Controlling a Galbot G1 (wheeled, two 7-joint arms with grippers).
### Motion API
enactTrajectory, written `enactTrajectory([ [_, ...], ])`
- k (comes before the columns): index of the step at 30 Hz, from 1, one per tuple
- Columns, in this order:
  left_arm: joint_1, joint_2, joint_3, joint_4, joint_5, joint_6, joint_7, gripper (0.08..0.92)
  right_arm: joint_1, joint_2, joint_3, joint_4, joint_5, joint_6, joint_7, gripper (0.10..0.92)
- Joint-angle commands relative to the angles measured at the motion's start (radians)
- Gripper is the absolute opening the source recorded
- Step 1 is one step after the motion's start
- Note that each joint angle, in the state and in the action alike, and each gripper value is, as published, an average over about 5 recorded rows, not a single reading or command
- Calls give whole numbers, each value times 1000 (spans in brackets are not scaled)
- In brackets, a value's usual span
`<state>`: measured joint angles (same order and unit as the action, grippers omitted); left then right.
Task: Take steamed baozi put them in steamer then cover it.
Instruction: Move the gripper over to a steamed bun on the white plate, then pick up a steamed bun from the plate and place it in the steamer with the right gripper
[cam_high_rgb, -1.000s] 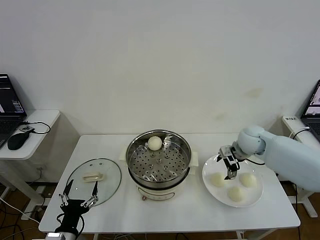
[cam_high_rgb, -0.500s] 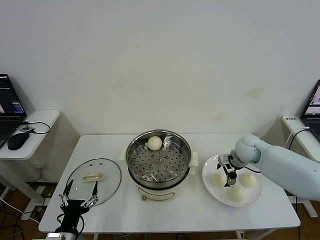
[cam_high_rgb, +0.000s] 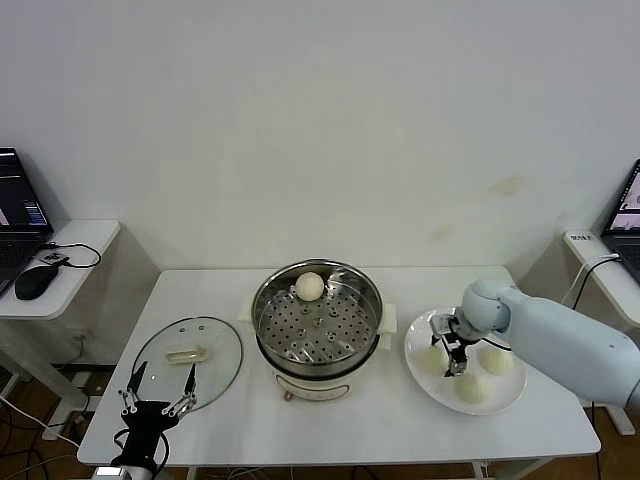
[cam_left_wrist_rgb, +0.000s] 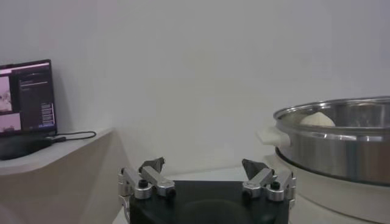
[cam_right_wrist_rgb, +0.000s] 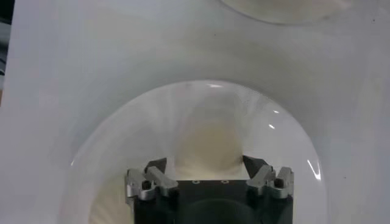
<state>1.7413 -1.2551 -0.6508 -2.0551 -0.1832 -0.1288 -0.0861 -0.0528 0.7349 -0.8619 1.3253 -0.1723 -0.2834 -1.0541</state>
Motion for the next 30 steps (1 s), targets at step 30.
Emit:
enactTrajectory([
  [30, -8, 20, 13, -19, -2, 0, -1, 823, 759, 83, -330, 151, 507, -138, 27, 628],
])
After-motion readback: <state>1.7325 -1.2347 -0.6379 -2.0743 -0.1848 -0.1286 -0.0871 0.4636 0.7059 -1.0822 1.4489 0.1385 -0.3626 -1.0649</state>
